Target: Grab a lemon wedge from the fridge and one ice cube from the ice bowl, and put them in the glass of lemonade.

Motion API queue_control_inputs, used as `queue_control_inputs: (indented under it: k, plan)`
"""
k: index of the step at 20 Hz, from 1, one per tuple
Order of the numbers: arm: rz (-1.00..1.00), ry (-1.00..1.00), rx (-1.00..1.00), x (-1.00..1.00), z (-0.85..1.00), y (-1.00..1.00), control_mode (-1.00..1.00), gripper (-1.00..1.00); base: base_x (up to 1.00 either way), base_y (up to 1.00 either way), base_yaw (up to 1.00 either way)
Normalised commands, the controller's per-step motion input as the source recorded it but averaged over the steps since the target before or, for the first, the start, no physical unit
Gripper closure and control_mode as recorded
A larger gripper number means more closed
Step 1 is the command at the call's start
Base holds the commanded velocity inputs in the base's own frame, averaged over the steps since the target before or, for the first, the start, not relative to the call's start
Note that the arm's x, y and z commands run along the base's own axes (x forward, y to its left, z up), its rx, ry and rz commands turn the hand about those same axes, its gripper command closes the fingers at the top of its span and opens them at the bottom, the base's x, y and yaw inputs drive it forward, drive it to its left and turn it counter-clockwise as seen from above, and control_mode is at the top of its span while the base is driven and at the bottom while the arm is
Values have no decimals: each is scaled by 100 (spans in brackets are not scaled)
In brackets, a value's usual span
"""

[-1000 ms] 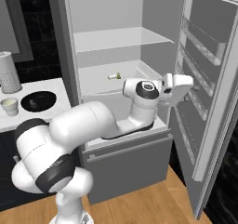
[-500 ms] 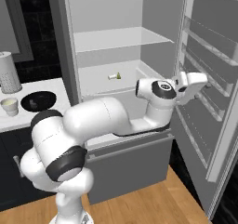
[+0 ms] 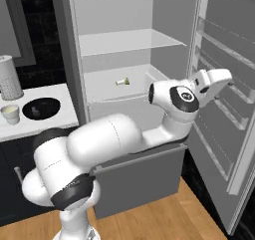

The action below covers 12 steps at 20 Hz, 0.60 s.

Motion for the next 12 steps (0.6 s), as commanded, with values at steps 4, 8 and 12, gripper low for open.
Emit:
queue_control_inputs:
  k: [4, 8, 12]
  plan:
    - [0, 6, -6, 96, 1, -19, -100, -100, 0, 0, 0]
    - [2, 17, -5, 100, -1, -25, -100, -100, 0, 0, 0]
    - [0, 22, -4, 82, -24, -43, -100, -100, 0, 0, 0]
